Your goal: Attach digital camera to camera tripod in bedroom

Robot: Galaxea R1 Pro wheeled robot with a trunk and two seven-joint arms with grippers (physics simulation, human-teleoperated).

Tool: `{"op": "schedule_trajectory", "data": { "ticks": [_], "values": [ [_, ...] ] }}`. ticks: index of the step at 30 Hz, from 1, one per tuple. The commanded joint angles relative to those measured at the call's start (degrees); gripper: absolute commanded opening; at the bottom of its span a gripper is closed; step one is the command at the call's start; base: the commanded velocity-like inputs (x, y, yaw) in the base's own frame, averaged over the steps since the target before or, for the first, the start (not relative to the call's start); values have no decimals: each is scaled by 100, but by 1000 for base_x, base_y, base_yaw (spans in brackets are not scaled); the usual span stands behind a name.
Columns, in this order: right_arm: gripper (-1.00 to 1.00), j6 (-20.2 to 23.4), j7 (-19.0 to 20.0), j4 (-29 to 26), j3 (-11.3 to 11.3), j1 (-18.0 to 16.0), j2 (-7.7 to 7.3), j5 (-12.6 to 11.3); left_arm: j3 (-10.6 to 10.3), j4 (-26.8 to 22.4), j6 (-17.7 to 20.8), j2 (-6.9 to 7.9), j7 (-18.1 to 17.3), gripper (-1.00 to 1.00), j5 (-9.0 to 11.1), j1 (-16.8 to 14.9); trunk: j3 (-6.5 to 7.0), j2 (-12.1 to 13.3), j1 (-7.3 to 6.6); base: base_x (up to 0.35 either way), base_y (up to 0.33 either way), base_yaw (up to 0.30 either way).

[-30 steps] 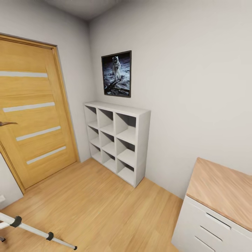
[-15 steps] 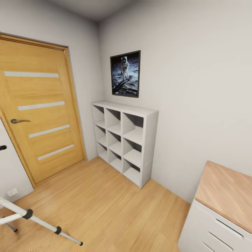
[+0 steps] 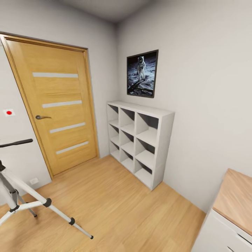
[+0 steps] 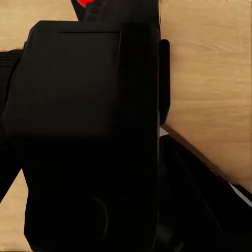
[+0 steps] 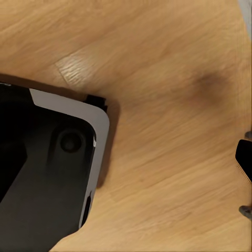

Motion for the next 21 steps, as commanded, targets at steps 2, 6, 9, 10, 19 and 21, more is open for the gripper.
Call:
{"op": "schedule_trajectory", "data": {
  "ticks": [2, 6, 9, 10, 19, 21],
  "values": [
    [100, -20, 12, 13, -5, -5, 0, 26, -50, 0, 2, -2, 23, -100, 31, -2, -2, -4, 2, 0, 0, 269],
    [100, -22, 17, 13, -5, -5, -9, 27, -50, 0, 2, -2, 23, -100, 31, -2, -2, -4, 2, 0, 0, 269],
    [100, -2, 19, 15, -5, -5, -12, 27, -53, 0, 2, -2, 23, -100, 31, -2, -2, -4, 2, 0, 0, 269],
    [100, 8, 20, 17, -5, -5, -12, 27, -53, 0, 2, -2, 23, -100, 31, -2, -2, -4, 2, 0, 0, 269],
    [100, 69, 21, 22, -5, -5, -8, 27, -51, 0, 7, -2, 23, -100, 31, -2, -2, -4, 2, 72, -26, 269],
    [100, 69, 21, 22, -5, -5, -7, 27, -51, 0, 7, -1, 23, -100, 31, -2, -2, -4, 2, 244, -105, 269]
  ]
}}
